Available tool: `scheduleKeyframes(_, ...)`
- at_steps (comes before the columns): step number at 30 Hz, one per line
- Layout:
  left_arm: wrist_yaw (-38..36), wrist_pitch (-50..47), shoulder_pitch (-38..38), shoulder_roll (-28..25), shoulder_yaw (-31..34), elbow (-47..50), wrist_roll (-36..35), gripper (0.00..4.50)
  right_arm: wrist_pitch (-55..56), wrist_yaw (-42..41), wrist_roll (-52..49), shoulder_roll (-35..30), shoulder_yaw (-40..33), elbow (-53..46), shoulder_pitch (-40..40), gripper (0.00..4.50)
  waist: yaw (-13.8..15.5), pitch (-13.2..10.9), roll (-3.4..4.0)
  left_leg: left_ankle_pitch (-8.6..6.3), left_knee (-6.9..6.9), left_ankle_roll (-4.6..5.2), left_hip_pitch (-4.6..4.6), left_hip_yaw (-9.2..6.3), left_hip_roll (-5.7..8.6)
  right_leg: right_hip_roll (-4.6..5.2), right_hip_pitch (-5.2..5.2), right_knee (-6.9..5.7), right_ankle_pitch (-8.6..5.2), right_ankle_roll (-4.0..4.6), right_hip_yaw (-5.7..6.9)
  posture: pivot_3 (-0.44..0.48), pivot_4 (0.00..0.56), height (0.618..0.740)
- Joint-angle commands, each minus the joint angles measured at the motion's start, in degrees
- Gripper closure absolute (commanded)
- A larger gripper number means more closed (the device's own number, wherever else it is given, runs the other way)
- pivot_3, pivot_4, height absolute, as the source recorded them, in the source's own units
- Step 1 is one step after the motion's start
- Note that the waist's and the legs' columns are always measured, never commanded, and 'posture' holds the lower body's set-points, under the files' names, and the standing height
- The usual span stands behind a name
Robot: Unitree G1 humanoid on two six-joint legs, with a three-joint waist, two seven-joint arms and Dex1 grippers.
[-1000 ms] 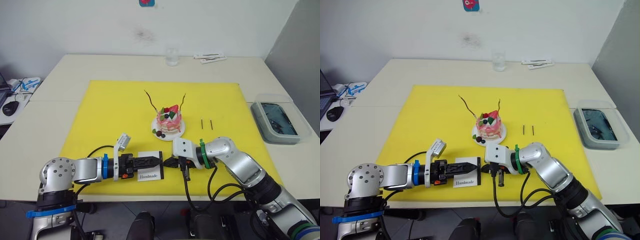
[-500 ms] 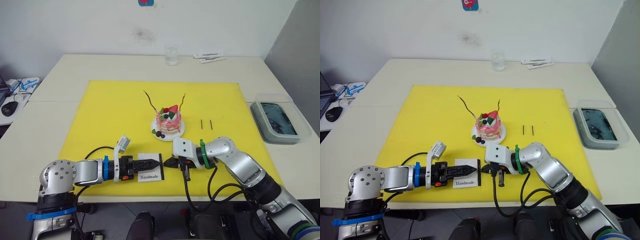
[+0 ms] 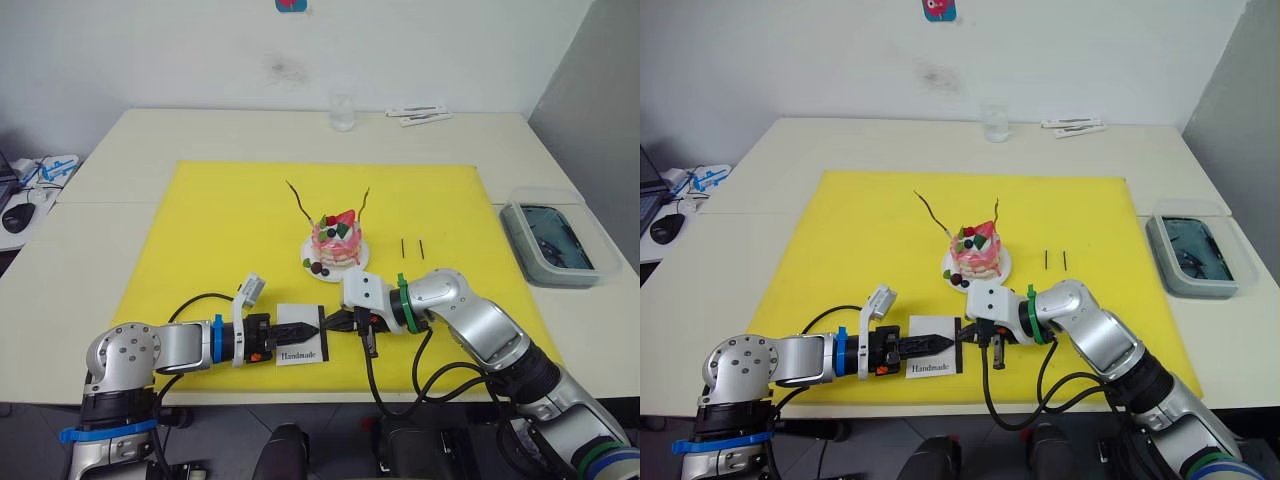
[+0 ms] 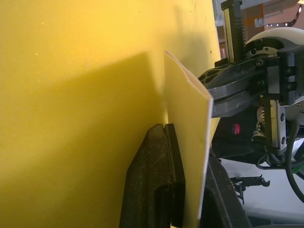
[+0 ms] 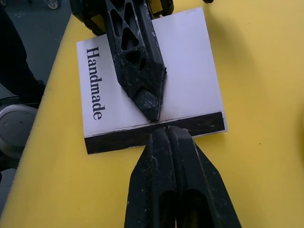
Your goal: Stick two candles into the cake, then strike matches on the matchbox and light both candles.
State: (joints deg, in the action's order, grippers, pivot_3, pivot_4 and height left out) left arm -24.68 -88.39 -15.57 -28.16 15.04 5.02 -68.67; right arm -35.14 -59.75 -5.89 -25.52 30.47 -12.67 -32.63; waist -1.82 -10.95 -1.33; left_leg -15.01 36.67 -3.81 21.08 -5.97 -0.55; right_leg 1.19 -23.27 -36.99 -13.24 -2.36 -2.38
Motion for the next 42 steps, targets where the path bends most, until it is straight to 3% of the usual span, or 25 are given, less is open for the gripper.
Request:
scheduleKeyframes(1, -2.2, 0.2, 1.0, -1.8, -0.3, 2.0, 0.1, 4.46, -0.9, 0.3, -1.9, -0.5, -3.2, -4.2, -1.6, 4.5, -0.1, 0.0, 0.0, 0.0, 0.0, 0.0, 0.0, 0.0, 0.0, 0.0, -0.01, 0.0, 0.0, 0.0, 0.0, 0.0, 0.15, 0.74)
scheduleKeyframes(10, -11.8, 5.8, 0.9, -7.8, -1.3, 8.3, -0.1, 4.46, -8.3, 2.4, -8.6, -5.2, -14.6, -14.9, 0.0, 4.5, -0.1, 0.0, 0.01, 0.0, -0.26, 0.0, 0.13, 0.0, -0.04, -0.02, -0.25, 0.01, 0.0, 0.0, 0.03, 0.0, 0.15, 0.74)
scheduleKeyframes(14, -18.5, 12.0, 0.2, -11.3, -3.2, 12.6, 2.1, 4.46, -9.7, 5.3, -12.3, -7.9, -23.3, -20.3, 3.9, 4.5, 0.0, 0.0, 0.01, 0.01, -0.28, -0.02, 0.76, -0.06, -0.04, -0.02, -0.82, 0.0, 0.06, -0.12, 0.09, 0.0, 0.15, 0.74)
scheduleKeyframes(22, -20.8, 16.3, -0.6, -12.6, -1.6, 15.2, 0.4, 4.46, -11.3, 13.2, -14.5, -12.4, -38.3, -28.8, 17.3, 4.5, 0.0, 0.0, 0.0, 0.01, -0.28, -0.03, 0.88, 0.06, -0.04, 0.0, -0.89, 0.08, -0.02, -0.2, 0.01, 0.0, 0.15, 0.74)
scheduleKeyframes(27, -20.1, 17.2, -0.4, -12.8, 0.0, 14.8, -0.7, 4.46, -8.8, 20.3, -12.7, -9.5, -43.9, -33.1, 29.1, 4.5, 0.0, 0.0, 0.01, 0.01, -0.28, -0.02, 0.85, 0.07, -0.07, -0.04, -0.89, 0.02, -0.04, -0.19, 0.02, 0.0, 0.15, 0.74)
scheduleKeyframes(33, -18.8, 17.3, 0.4, -12.3, 1.0, 14.3, -2.4, 4.46, -4.4, 29.8, -9.4, -2.3, -44.2, -34.4, 40.1, 4.5, 0.0, 0.0, 0.01, 0.01, -0.27, -0.02, 0.79, 0.13, -0.08, -0.04, -0.88, 0.0, -0.02, -0.23, -0.05, 0.0, 0.15, 0.74)
scheduleKeyframes(38, -18.6, 16.6, 0.9, -13.1, 0.8, 14.3, -4.6, 4.5, -1.8, 31.4, -9.5, -0.6, -42.8, -36.0, 45.3, 2.88, 0.0, 0.0, 0.01, 0.02, -0.26, -0.02, 0.77, 0.16, -0.08, -0.04, -0.87, -0.01, -0.14, -0.01, -0.08, 0.0, 0.15, 0.74)
scheduleKeyframes(42, -17.9, 17.0, 1.2, -13.0, 0.4, 14.1, -4.7, 4.5, -0.7, 34.0, -8.9, 0.8, -41.2, -35.5, 45.1, 1.5, -0.1, 0.0, 0.01, 0.02, -0.26, -0.02, 0.75, 0.15, -0.09, -0.05, -0.86, -0.04, -0.15, 0.0, -0.07, 0.0, 0.15, 0.74)
